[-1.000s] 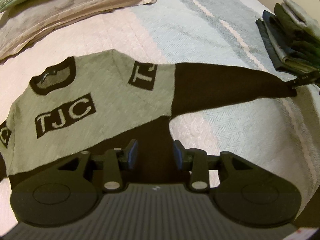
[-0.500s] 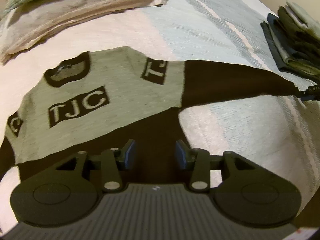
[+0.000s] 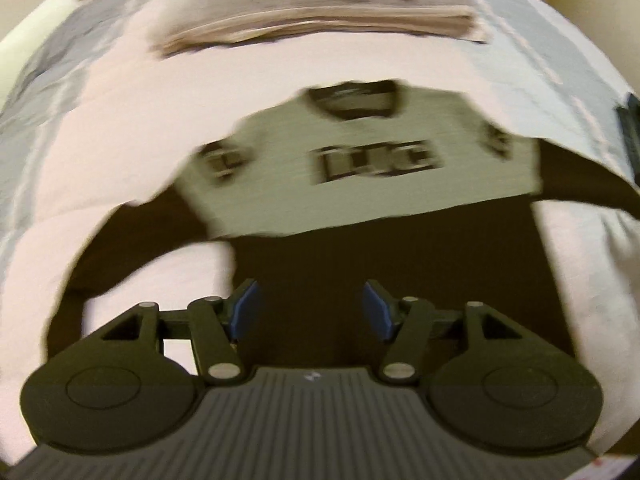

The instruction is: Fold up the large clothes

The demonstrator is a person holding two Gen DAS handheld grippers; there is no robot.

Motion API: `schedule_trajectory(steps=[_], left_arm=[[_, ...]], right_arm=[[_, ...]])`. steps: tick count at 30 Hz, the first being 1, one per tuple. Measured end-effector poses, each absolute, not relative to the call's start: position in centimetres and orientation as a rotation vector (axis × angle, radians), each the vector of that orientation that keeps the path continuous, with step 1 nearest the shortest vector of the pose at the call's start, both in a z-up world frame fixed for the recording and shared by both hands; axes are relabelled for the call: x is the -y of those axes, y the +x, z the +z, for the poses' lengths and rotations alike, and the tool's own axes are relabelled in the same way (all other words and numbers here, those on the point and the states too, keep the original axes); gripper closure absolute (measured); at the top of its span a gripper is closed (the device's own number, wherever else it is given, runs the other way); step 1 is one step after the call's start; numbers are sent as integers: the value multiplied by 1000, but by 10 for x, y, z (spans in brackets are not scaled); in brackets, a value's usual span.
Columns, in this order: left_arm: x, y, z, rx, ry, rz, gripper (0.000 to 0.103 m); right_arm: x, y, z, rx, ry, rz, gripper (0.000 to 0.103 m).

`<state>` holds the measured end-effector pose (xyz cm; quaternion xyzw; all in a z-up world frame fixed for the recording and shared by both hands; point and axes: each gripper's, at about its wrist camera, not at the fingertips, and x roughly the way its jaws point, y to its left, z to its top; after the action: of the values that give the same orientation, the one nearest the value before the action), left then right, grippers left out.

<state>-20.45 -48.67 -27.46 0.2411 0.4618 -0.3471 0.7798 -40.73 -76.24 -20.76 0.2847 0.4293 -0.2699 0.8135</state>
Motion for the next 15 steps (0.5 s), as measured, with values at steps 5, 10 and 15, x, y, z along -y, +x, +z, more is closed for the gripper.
schedule_trajectory(steps=[5, 10, 15], left_arm=[[376, -127, -282, -1001, 493, -676, 44], [273, -54, -306, -1042, 498, -611, 44], [218, -3, -346, -1173, 376, -616, 44]], right_arm=[[670, -293, -211, -938, 560, -468, 46], [582, -177, -238, -1012, 551, -384, 45], [514, -82, -254, -1069, 481, -231, 45]])
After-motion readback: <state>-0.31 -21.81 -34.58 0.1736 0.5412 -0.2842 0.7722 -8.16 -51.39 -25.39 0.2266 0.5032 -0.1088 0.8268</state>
